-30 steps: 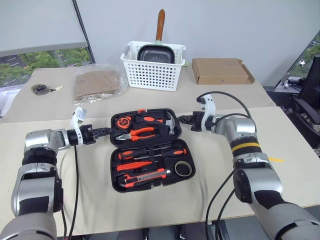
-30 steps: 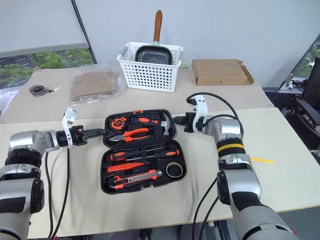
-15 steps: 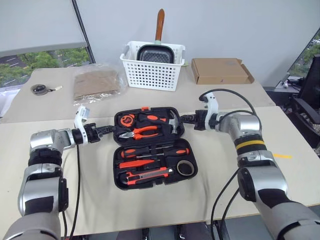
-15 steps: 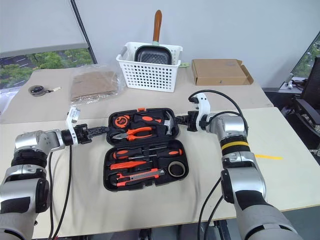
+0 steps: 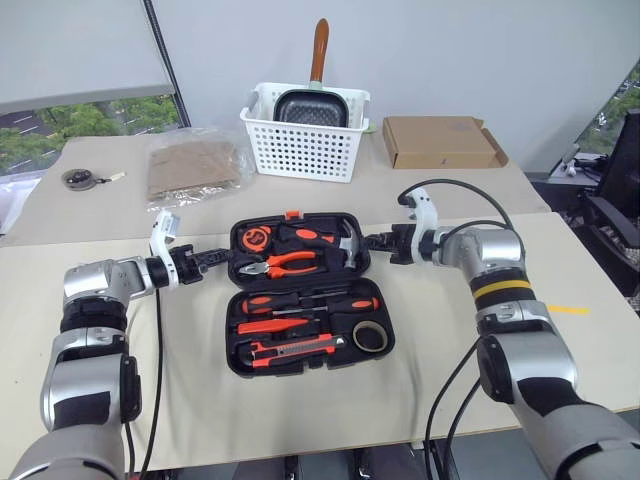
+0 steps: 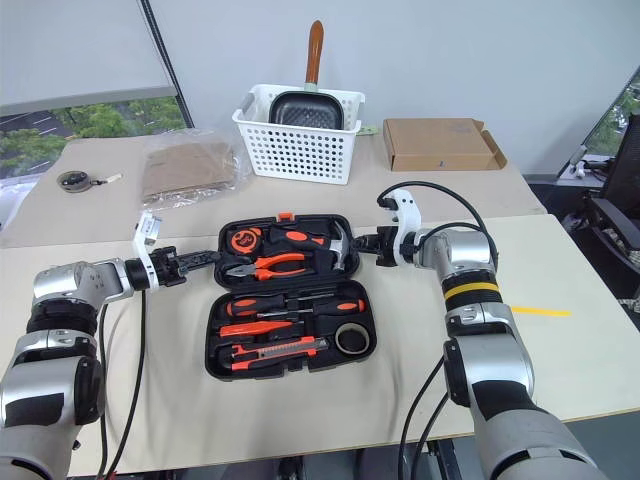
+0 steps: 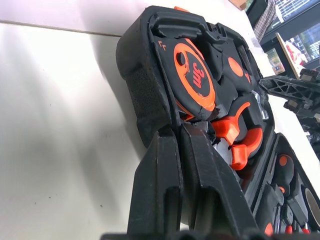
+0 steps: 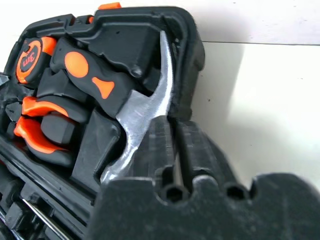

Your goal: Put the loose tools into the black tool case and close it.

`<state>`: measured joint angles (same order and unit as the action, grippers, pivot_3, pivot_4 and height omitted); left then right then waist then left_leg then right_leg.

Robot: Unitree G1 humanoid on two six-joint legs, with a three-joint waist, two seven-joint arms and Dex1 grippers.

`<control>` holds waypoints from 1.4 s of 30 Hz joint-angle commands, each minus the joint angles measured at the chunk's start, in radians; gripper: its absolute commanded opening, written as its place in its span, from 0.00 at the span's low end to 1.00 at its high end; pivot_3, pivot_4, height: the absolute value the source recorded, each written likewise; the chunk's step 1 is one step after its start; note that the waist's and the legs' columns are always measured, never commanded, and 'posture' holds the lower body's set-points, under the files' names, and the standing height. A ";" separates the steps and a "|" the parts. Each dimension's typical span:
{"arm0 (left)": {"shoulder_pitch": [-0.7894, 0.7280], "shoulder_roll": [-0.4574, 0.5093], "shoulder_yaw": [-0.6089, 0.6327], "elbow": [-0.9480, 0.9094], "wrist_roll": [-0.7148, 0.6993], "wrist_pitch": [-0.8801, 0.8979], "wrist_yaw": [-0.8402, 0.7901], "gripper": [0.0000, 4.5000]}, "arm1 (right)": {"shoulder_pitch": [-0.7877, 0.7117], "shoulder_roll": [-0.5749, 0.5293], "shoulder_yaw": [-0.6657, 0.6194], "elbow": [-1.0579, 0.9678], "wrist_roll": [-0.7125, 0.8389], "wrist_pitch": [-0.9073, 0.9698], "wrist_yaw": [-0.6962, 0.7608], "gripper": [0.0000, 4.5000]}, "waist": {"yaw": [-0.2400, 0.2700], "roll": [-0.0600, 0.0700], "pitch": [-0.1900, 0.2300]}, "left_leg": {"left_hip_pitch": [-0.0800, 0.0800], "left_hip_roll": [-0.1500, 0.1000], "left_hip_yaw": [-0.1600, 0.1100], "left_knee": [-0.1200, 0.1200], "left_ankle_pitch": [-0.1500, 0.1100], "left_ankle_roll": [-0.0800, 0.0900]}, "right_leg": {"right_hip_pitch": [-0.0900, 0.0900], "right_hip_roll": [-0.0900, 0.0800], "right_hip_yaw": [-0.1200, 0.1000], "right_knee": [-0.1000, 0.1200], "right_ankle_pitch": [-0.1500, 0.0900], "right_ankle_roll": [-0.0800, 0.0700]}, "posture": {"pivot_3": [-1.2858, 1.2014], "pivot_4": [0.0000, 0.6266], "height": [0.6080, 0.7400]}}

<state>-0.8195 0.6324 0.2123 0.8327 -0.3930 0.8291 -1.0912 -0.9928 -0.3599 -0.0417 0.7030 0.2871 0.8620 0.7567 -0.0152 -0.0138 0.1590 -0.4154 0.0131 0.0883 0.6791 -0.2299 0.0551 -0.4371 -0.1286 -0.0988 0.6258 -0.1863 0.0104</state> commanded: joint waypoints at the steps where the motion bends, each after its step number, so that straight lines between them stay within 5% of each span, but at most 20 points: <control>1: -0.015 -0.007 0.015 -0.036 -0.024 -0.037 -0.018 0.00 | -0.023 0.003 -0.020 -0.018 0.015 -0.013 0.002 0.02 | 0.000 0.000 0.000 | 0.000 0.000 0.000 0.000 0.000 0.000 | 0.000 0.000 0.000 0.000 0.000 0.000 | 0.52 0.24 0.70; 15: -0.048 -0.090 0.014 -0.176 0.008 -0.337 0.094 0.00 | -0.105 0.027 -0.100 0.135 0.005 -0.348 -0.026 0.02 | -0.002 -0.001 0.000 | 0.000 0.000 0.000 0.000 0.001 0.000 | 0.000 0.000 0.000 0.000 0.001 -0.001 | 0.52 0.24 0.70; 22: -0.012 -0.111 0.003 -0.251 0.072 -0.640 0.142 0.00 | -0.064 0.025 -0.081 0.093 -0.027 -0.599 0.054 0.02 | -0.003 -0.001 0.001 | -0.004 0.000 0.001 -0.001 0.001 0.000 | -0.003 0.000 0.000 -0.002 0.001 -0.001 | 0.52 0.24 0.70; 31: 0.228 -0.125 -0.019 -0.414 0.211 -1.073 0.267 0.00 | 0.219 0.009 0.038 -0.137 -0.163 -1.049 0.099 0.02 | -0.002 -0.001 0.000 | -0.004 0.000 0.001 -0.003 0.000 -0.001 | -0.004 0.000 -0.002 -0.005 0.000 0.000 | 0.52 0.24 0.70; 36: 0.407 -0.121 -0.029 -0.374 0.331 -1.293 0.391 0.00 | 0.322 -0.028 0.070 -0.095 -0.306 -1.428 -0.015 0.02 | -0.003 -0.001 0.000 | 0.002 0.000 0.003 -0.002 -0.001 0.000 | 0.001 -0.001 -0.002 -0.005 0.000 0.000 | 0.52 0.24 0.70; 40: 0.504 -0.105 -0.047 -0.360 0.331 -1.336 0.385 0.00 | 0.374 -0.066 0.089 -0.048 -0.365 -1.610 -0.063 0.02 | -0.004 -0.001 0.000 | 0.011 0.002 0.006 -0.002 -0.007 0.008 | 0.005 -0.002 0.000 -0.008 -0.002 0.003 | 0.52 0.24 0.70; 42: 0.575 -0.097 -0.044 -0.437 0.195 -1.224 0.258 0.08 | 0.432 -0.088 0.095 -0.086 -0.313 -1.552 0.006 0.08 | -0.005 -0.001 0.000 | 0.012 0.004 0.006 -0.001 -0.004 0.006 | 0.005 -0.002 0.000 -0.006 -0.002 0.004 | 0.52 0.24 0.70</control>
<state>-0.3137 0.5097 0.1726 0.4380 -0.0949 -0.4977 -0.7194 -0.5982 -0.4152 0.0571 0.6644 -0.0702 -0.7046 0.7113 -0.0202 -0.0143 0.1592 -0.4018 0.0172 0.0950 0.6778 -0.2338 0.0603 -0.4311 -0.1307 -0.0988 0.6206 -0.1886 0.0141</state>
